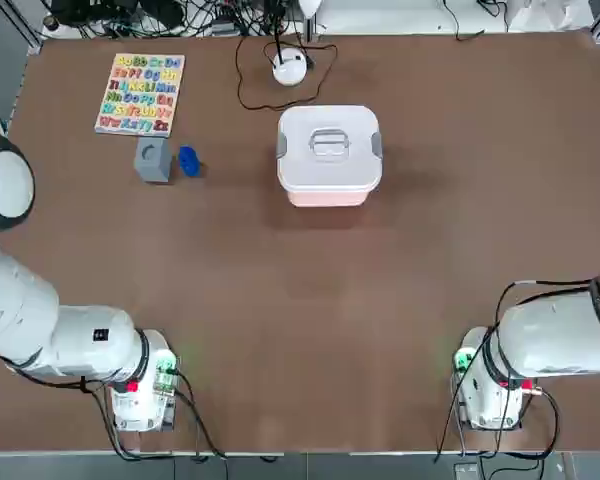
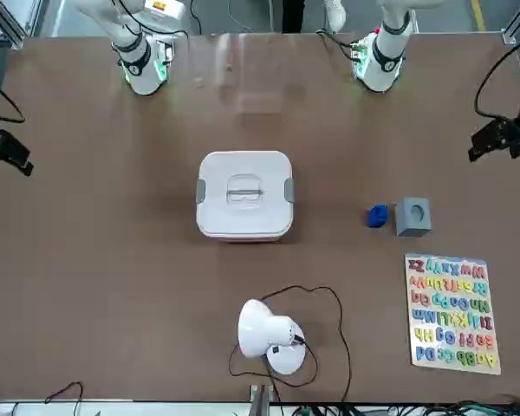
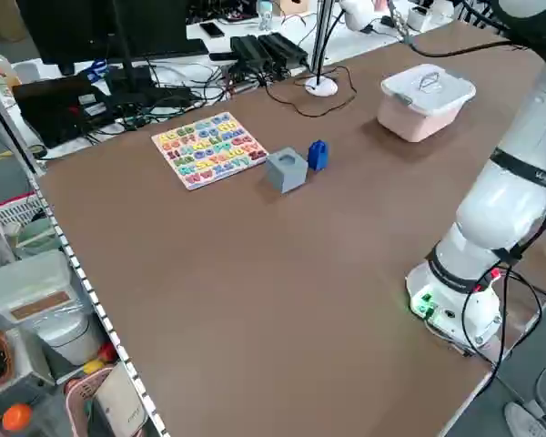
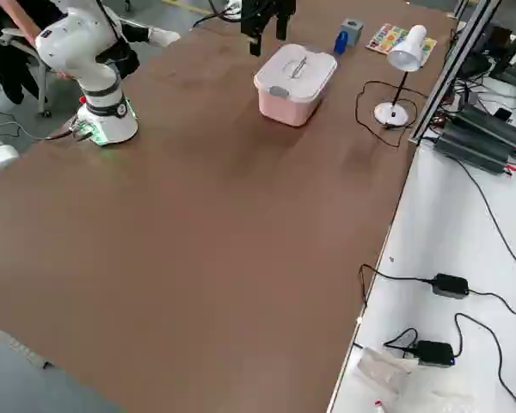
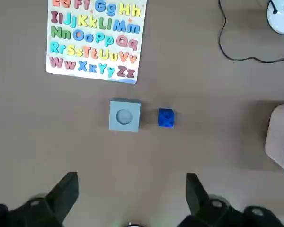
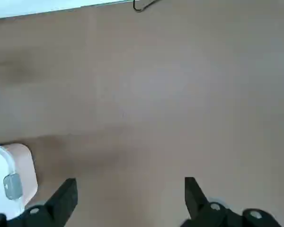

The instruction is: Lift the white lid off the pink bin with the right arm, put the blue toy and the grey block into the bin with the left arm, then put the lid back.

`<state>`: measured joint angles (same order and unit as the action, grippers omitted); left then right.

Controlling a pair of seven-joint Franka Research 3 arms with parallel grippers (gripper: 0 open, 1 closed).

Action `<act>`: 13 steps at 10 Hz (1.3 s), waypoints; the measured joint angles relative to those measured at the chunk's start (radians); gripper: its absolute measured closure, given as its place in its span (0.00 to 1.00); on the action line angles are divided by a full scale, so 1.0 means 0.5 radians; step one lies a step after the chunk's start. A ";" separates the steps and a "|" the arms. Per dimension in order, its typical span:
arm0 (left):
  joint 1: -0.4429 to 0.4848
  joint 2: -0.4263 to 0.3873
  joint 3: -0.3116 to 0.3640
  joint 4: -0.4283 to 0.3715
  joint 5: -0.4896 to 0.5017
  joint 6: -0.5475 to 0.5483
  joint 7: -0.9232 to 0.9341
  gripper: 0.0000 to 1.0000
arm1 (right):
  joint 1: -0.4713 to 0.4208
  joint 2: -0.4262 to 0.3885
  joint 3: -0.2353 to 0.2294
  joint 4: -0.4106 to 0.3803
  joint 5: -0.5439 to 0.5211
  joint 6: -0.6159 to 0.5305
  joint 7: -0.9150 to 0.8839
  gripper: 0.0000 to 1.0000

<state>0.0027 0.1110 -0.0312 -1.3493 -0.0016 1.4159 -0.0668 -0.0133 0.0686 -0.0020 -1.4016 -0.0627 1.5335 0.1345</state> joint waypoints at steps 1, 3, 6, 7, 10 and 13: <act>-0.002 0.000 0.000 0.000 0.000 0.000 0.014 0.00 | 0.000 0.000 0.000 0.000 0.000 0.004 0.001 0.00; -0.010 0.000 -0.002 0.000 -0.006 0.000 0.025 0.00 | 0.002 0.000 0.000 0.000 0.001 0.010 0.002 0.00; -0.010 0.000 -0.002 0.001 -0.023 0.000 0.027 0.00 | 0.049 0.000 0.002 -0.003 0.001 0.007 0.092 0.00; -0.012 -0.001 -0.002 0.001 -0.026 0.000 0.028 0.00 | 0.110 0.000 0.003 -0.003 0.000 0.009 0.215 0.00; -0.009 -0.002 -0.002 0.003 -0.038 0.000 0.028 0.00 | 0.398 0.023 0.009 -0.013 -0.001 0.019 1.087 0.00; -0.005 0.000 0.000 0.003 -0.052 0.000 0.028 0.00 | 0.693 0.139 0.013 -0.003 0.019 0.156 2.163 0.00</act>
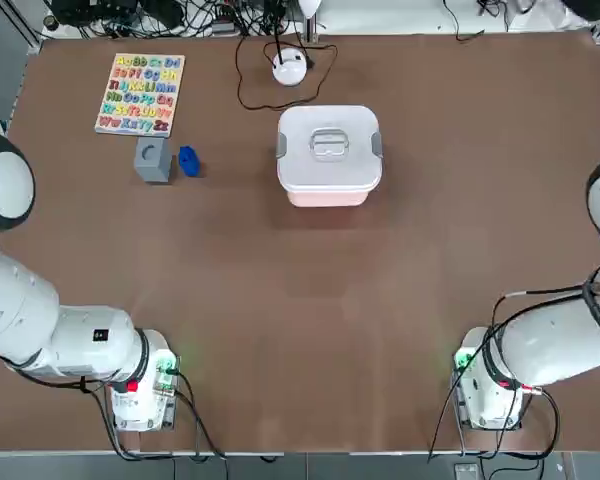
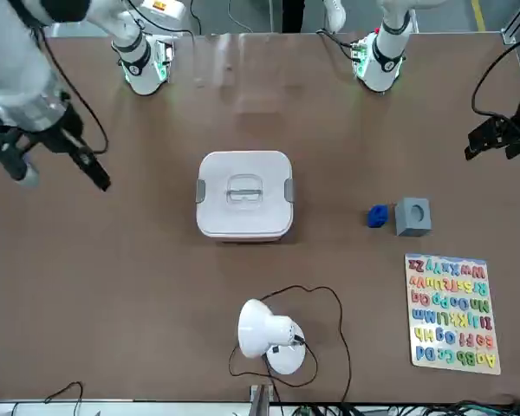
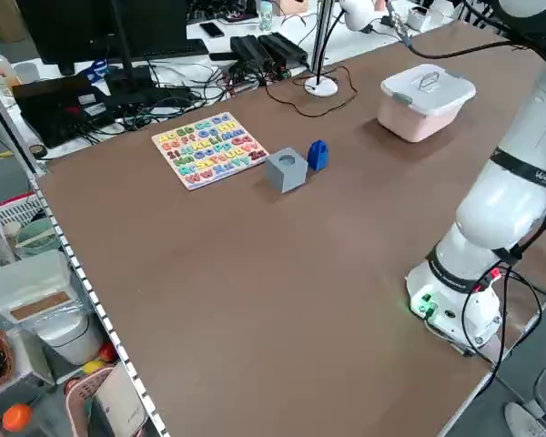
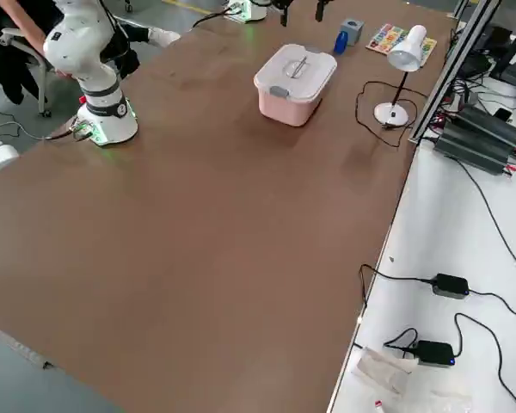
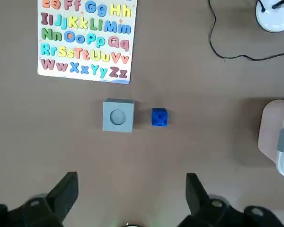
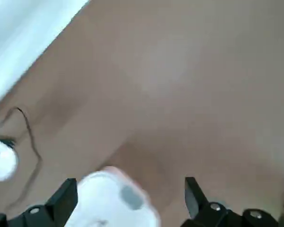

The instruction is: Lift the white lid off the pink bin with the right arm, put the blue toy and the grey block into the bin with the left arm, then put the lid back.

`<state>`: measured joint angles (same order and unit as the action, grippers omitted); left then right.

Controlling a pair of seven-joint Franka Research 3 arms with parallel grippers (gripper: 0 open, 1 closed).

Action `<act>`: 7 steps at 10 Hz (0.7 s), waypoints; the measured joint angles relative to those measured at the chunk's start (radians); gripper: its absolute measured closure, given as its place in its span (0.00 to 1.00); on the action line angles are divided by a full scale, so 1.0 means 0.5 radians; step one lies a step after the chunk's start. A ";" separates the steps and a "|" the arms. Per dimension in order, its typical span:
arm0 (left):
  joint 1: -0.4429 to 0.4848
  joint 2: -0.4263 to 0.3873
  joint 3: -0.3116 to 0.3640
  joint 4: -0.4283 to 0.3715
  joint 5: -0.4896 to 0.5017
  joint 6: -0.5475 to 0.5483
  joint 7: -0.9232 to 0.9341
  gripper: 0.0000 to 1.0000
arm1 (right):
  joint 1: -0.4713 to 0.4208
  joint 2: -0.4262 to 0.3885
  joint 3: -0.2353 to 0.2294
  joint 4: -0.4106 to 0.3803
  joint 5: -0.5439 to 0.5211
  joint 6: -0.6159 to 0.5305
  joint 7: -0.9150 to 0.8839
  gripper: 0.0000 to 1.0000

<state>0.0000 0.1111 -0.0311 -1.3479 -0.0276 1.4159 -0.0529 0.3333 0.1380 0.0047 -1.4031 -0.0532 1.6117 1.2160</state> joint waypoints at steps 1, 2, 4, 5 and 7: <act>0.003 0.005 0.003 0.000 -0.001 0.000 0.000 0.00 | 0.112 0.055 0.002 0.001 0.010 0.062 0.357 0.00; 0.005 0.014 0.007 -0.001 -0.001 0.003 0.000 0.00 | 0.234 0.128 0.005 0.001 0.024 0.109 0.632 0.00; 0.007 0.044 0.010 -0.001 -0.002 0.031 0.000 0.00 | 0.430 0.301 0.005 0.002 0.131 0.236 0.916 0.00; 0.006 0.056 0.011 -0.001 -0.002 0.046 0.000 0.00 | 0.492 0.385 0.004 0.003 0.229 0.280 0.957 0.00; 0.012 0.058 0.015 0.001 -0.002 0.060 0.000 0.00 | 0.543 0.504 0.003 0.008 0.329 0.348 0.973 0.00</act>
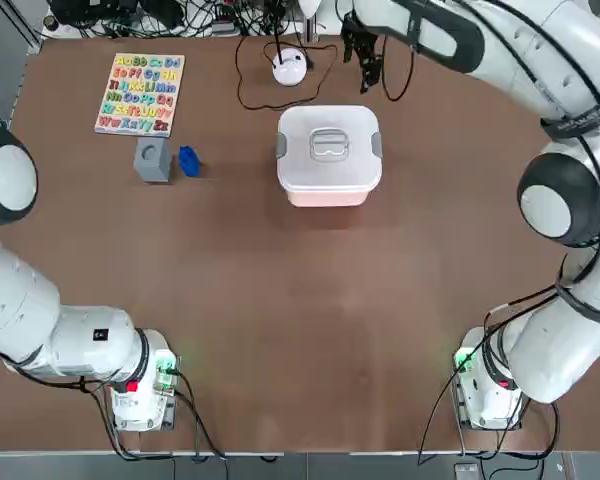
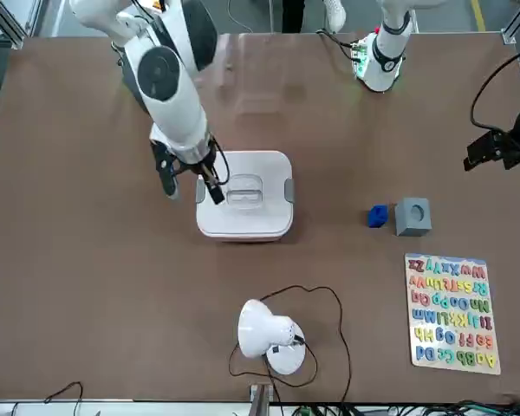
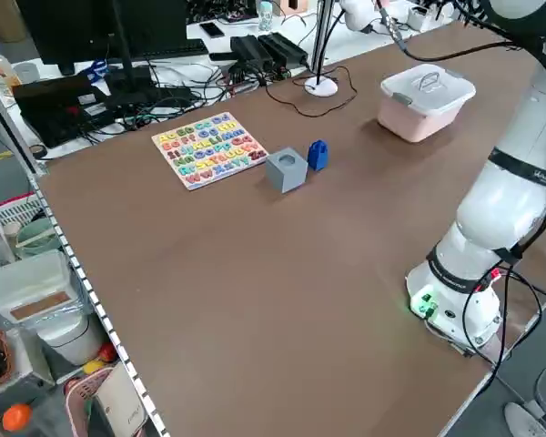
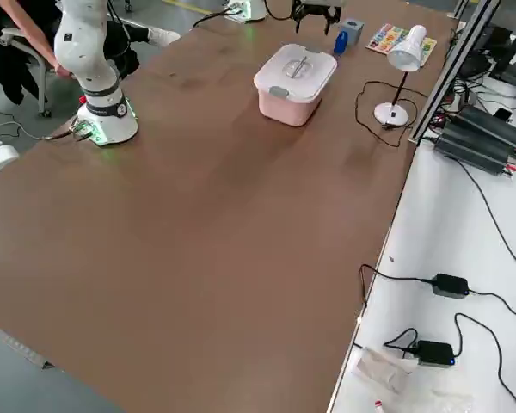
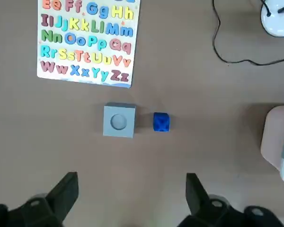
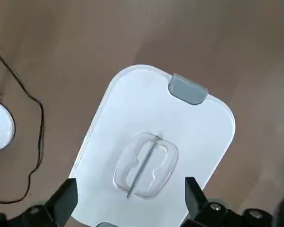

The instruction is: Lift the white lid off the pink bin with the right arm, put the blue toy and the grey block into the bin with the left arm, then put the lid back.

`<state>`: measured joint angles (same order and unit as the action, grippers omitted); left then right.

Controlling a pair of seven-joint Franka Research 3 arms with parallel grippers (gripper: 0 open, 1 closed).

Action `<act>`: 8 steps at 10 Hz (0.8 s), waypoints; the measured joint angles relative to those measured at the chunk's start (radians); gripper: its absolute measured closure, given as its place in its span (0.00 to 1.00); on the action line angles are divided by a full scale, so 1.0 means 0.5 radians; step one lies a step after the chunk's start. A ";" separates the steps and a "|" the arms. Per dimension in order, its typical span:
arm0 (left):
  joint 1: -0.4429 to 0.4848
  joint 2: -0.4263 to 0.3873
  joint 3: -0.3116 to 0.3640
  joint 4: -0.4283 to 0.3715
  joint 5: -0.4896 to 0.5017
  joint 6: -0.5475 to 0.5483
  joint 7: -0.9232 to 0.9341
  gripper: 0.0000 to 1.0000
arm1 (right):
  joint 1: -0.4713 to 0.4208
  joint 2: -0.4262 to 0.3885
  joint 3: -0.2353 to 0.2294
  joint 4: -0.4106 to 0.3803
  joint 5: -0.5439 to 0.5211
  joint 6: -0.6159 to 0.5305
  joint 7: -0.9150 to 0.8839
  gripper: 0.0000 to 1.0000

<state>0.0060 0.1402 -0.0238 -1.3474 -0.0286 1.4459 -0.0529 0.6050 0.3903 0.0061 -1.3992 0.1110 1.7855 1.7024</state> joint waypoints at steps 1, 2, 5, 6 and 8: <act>0.015 -0.002 0.003 0.002 0.000 0.001 0.000 0.00 | 0.028 0.056 0.000 0.000 0.009 0.020 0.000 0.00; 0.029 -0.003 0.005 0.004 0.000 0.001 0.000 0.00 | 0.070 0.121 0.001 -0.001 0.010 0.043 0.000 0.00; 0.039 -0.003 0.006 0.007 0.000 0.002 0.000 0.00 | 0.166 0.286 -0.001 0.000 0.010 0.120 0.012 0.00; 0.039 -0.003 0.006 0.007 0.000 0.002 0.000 0.00 | 0.181 0.318 -0.002 0.000 0.010 0.150 0.027 0.00; 0.039 -0.003 0.006 0.007 0.000 0.002 0.000 0.00 | 0.184 0.352 -0.008 0.000 0.010 0.183 0.031 0.00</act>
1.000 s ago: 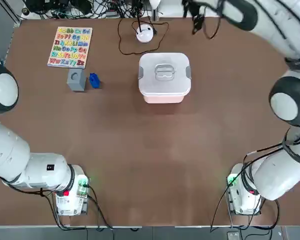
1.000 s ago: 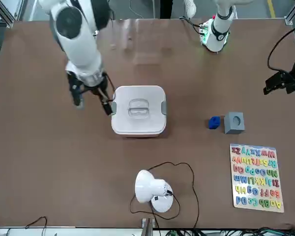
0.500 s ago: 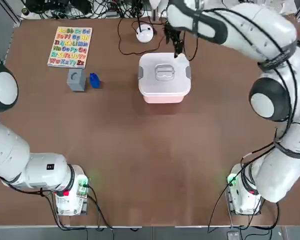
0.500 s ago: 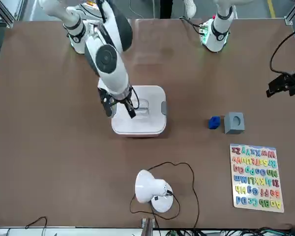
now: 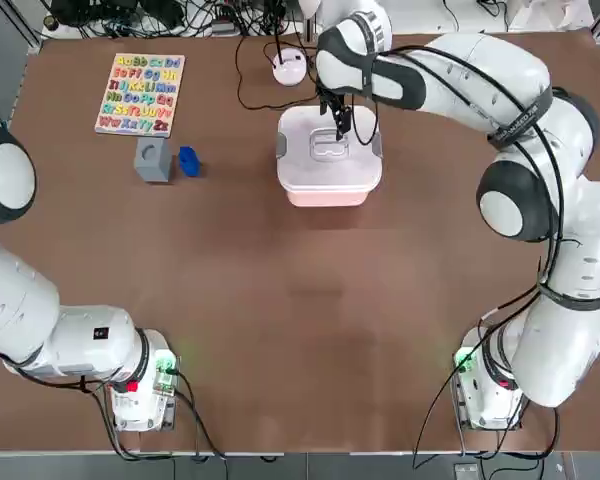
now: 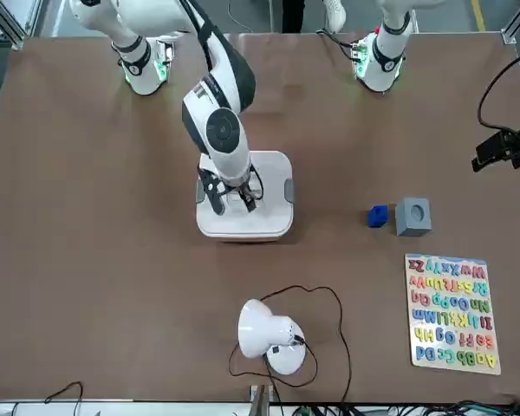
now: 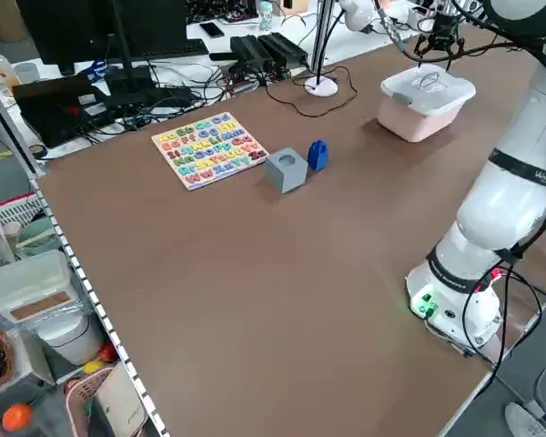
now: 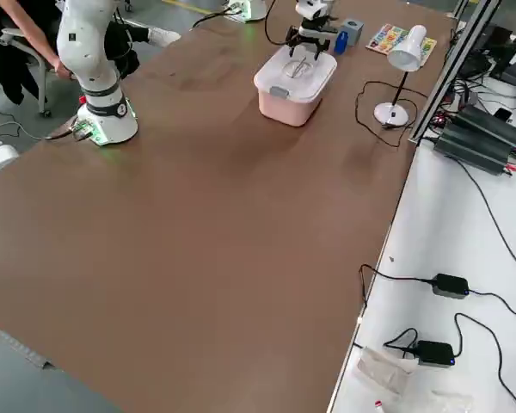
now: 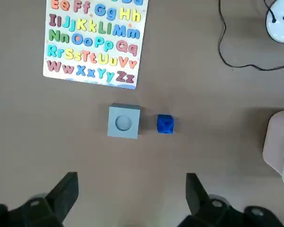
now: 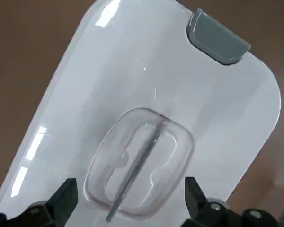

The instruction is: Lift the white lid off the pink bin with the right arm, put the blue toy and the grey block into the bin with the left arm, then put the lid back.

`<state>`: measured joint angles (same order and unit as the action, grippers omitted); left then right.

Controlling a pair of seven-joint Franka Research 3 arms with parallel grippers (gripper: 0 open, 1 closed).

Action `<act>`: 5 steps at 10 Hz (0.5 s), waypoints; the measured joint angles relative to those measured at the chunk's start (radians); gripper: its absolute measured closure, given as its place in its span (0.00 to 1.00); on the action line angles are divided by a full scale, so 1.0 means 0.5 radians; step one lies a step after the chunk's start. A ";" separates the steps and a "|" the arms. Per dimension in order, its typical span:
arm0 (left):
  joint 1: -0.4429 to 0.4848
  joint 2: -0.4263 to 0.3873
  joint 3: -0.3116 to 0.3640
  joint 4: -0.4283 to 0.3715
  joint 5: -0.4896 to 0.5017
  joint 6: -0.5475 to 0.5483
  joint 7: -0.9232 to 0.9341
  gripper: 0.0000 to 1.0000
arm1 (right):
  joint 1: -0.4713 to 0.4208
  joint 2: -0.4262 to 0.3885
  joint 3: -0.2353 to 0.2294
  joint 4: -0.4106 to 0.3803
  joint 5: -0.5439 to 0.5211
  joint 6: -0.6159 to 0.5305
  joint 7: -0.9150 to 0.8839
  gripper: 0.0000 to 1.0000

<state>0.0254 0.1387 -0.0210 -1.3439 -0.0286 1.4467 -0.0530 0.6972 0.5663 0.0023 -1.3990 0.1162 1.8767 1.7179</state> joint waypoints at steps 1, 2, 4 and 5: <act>-0.001 0.002 0.000 0.000 0.000 0.000 0.000 0.00 | 0.000 0.003 -0.004 0.000 0.000 0.001 0.000 0.00; -0.001 0.005 0.000 0.000 -0.007 0.000 0.000 0.00 | 0.000 0.006 -0.009 -0.001 0.000 0.000 0.001 0.00; -0.002 0.007 0.000 -0.001 -0.030 0.022 0.000 0.00 | -0.005 0.012 -0.031 -0.001 -0.001 0.009 0.018 0.00; -0.002 0.008 0.000 -0.001 -0.032 0.033 0.000 0.00 | -0.009 0.013 -0.041 -0.001 -0.004 0.045 0.044 0.00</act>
<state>0.0246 0.1427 -0.0210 -1.3442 -0.0444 1.4634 -0.0529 0.6927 0.5727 -0.0182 -1.3994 0.1143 1.8991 1.7400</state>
